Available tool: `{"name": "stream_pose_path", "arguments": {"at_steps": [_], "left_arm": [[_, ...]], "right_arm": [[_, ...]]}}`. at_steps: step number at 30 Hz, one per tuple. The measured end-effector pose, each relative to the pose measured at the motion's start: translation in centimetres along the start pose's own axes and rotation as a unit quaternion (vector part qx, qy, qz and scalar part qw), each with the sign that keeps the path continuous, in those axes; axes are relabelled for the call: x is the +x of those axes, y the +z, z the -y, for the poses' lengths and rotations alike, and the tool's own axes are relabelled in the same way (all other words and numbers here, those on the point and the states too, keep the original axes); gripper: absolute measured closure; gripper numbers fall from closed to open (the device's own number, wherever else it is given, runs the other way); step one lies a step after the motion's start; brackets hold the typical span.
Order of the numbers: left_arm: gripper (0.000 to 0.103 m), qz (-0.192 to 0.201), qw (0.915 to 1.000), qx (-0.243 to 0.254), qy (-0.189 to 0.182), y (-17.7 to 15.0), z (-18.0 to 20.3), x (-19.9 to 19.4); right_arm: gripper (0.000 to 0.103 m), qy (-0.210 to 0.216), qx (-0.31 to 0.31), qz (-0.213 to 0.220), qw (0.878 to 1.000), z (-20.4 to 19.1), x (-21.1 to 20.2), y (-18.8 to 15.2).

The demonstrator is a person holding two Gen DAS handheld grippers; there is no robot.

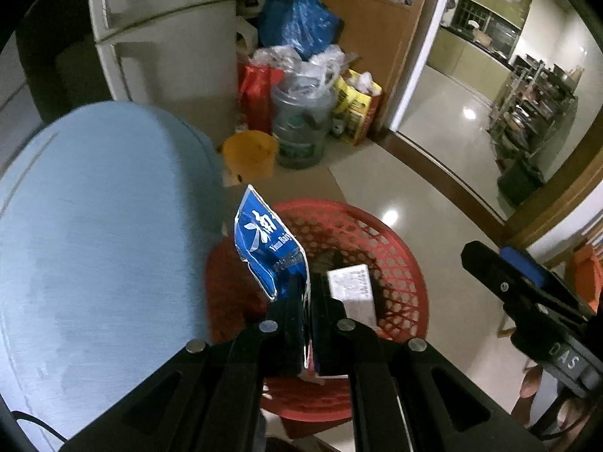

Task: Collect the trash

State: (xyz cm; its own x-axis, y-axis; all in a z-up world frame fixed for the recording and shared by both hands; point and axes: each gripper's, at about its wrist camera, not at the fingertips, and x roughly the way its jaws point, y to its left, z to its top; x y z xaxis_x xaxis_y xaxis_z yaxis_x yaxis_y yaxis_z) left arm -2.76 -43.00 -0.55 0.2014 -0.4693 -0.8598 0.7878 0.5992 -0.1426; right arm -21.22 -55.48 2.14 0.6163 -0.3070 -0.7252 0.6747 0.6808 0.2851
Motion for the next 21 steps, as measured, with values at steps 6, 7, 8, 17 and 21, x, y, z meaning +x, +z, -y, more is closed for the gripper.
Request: {"name": "stream_pose_path", "arguments": {"at_steps": [6, 7, 8, 17, 21], "left_arm": [[0.084, -0.025, 0.9996, 0.007, -0.013, 0.5, 1.0, 1.8], [0.071, -0.031, 0.9994, 0.007, -0.013, 0.5, 1.0, 2.0], [0.040, -0.034, 0.9994, 0.006, -0.008, 0.5, 1.0, 2.1], [0.027, 0.029, 0.9991, -0.019, 0.024, -0.1, -1.0, -2.1], [0.027, 0.066, 0.9967, -0.027, 0.040, -0.6, -2.4, -4.8]], "right_arm": [[0.016, -0.004, 0.002, 0.010, 1.000, 0.2, -1.0, 0.1], [0.016, -0.005, 0.002, 0.012, 1.000, 0.2, -1.2, 0.2], [0.016, -0.007, 0.003, 0.014, 1.000, 0.3, -1.5, 0.3], [0.016, -0.002, -0.008, 0.029, 1.000, -1.5, -3.0, 0.5], [0.016, 0.004, -0.024, 0.034, 0.999, -3.5, -3.5, 0.3]]}}
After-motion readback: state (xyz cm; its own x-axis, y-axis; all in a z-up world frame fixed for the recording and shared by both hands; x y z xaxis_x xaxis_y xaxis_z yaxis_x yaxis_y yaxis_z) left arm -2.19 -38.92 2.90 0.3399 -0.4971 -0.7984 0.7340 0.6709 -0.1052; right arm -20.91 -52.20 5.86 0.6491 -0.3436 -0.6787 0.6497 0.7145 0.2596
